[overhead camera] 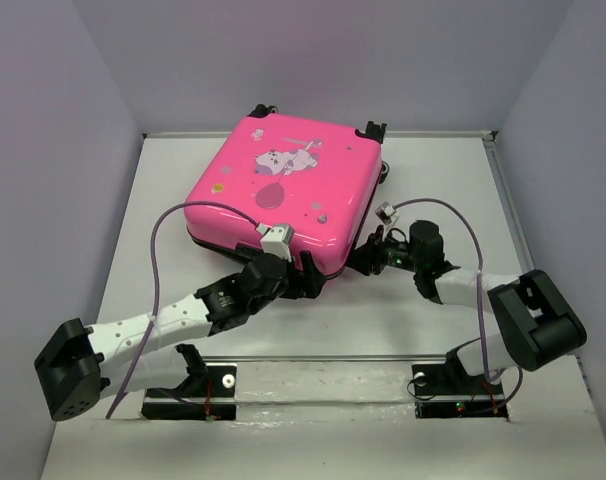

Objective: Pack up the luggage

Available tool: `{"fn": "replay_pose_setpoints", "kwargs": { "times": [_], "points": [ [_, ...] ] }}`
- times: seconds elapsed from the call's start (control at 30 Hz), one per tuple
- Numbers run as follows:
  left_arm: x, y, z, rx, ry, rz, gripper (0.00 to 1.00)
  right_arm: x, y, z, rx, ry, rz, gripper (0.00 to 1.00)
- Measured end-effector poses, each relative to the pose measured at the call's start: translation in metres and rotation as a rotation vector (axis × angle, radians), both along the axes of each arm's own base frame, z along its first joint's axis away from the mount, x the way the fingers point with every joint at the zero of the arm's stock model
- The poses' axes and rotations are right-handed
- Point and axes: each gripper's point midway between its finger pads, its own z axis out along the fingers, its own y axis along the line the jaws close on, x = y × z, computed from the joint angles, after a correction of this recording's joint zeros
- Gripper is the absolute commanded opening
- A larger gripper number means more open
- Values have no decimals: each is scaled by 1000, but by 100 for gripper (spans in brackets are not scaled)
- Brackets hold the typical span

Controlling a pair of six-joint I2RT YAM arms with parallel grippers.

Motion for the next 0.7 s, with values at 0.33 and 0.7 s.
{"fn": "replay_pose_setpoints", "kwargs": {
  "times": [0.33, 0.7],
  "points": [
    [6, 3, 0, 18, -10, 34, 89, -3, 4, 6, 50, 14, 0, 7],
    [21, -9, 5, 98, 14, 34, 89, -44, 3, 10, -29, 40, -147, 7]
  ]
}}
